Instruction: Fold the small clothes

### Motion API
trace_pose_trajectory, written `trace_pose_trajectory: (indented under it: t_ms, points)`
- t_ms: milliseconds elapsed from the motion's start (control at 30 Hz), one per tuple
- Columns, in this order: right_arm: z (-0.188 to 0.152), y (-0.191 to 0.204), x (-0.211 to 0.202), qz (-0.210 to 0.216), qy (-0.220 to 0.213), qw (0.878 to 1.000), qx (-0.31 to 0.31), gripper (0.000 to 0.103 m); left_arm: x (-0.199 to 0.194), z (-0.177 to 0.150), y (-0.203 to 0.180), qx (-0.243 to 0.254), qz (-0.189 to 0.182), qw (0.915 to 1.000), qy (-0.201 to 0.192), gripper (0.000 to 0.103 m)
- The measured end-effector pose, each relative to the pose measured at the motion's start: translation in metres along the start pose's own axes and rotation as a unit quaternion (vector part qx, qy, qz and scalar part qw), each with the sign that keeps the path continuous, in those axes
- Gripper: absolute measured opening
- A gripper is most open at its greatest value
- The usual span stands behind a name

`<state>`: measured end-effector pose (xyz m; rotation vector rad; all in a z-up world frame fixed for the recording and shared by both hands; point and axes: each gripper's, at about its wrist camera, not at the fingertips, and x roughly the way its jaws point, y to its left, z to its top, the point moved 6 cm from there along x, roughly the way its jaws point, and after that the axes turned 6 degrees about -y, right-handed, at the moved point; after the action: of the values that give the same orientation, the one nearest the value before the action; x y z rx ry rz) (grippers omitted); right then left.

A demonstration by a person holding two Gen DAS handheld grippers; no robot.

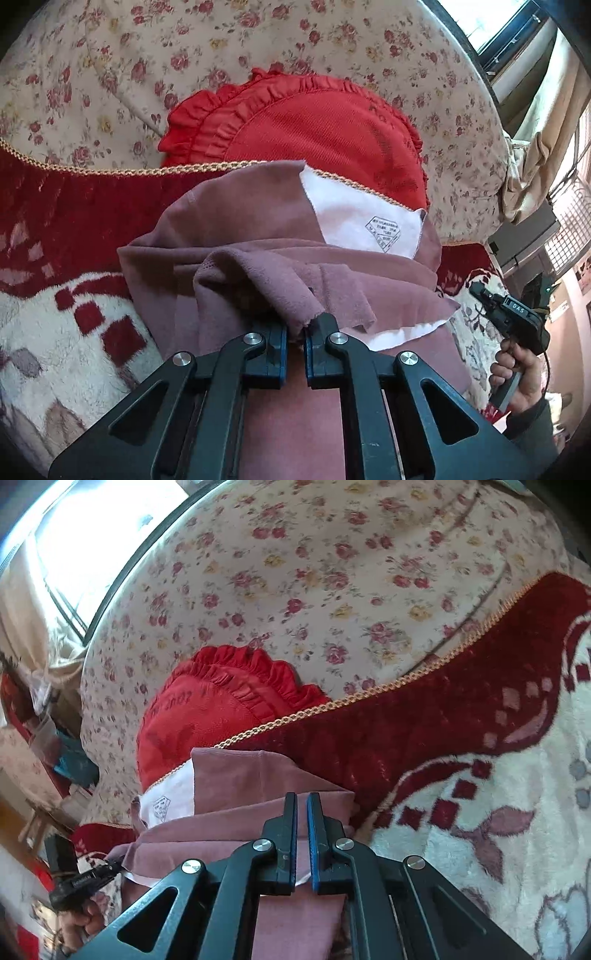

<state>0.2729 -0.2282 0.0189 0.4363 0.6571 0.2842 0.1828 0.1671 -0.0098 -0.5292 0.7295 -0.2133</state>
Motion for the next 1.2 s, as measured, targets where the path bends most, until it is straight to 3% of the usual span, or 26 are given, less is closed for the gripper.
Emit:
trace_pose_trajectory:
  t_ms: [167, 367, 467, 567, 800, 833, 867, 900, 1067, 1200]
  points:
    - [-0.015, -0.018, 0.01, 0.015, 0.047, 0.996, 0.07, 0.026, 0.005, -0.003, 0.001, 0.013, 0.016, 0.9998, 0.006, 0.005]
    - [-0.027, -0.023, 0.026, 0.045, 0.077, 0.988, 0.122, 0.026, 0.009, -0.002, 0.011, -0.03, 0.002, 0.9995, 0.012, 0.005]
    - [-0.029, -0.037, 0.026, -0.006, 0.074, 0.987, 0.14, 0.026, 0.008, -0.002, 0.015, -0.046, -0.002, 0.9989, 0.011, 0.005]
    - [-0.029, -0.051, 0.022, -0.015, 0.066, 0.982, 0.174, 0.026, 0.008, -0.001, 0.014, -0.046, -0.004, 0.9989, 0.01, 0.005]
    - [-0.036, -0.035, 0.031, 0.036, 0.092, 0.98, 0.171, 0.025, 0.006, 0.001, 0.013, -0.047, -0.007, 0.9989, 0.001, 0.005]
    - [-0.035, -0.033, 0.031, 0.036, 0.091, 0.981, 0.169, 0.022, 0.006, 0.001, 0.011, -0.037, -0.002, 0.9993, -0.001, 0.005]
    - [-0.034, -0.03, 0.033, 0.038, 0.094, 0.982, 0.161, 0.008, 0.005, 0.001, 0.009, -0.029, 0.003, 0.9996, -0.005, 0.004]
    - [-0.035, -0.028, 0.035, 0.031, 0.098, 0.983, 0.15, 0.003, 0.004, 0.001, 0.007, -0.022, 0.005, 0.9997, -0.01, 0.004]
    - [-0.02, -0.016, 0.026, 0.004, 0.064, 0.993, 0.1, 0.002, -0.01, 0.014, 0.011, -0.03, 0.012, 0.9978, -0.057, 0.004]
    - [0.001, 0.002, 0.019, 0.008, 0.017, 0.998, 0.063, 0.002, -0.016, 0.028, 0.023, -0.059, 0.022, 0.9939, -0.091, 0.004]
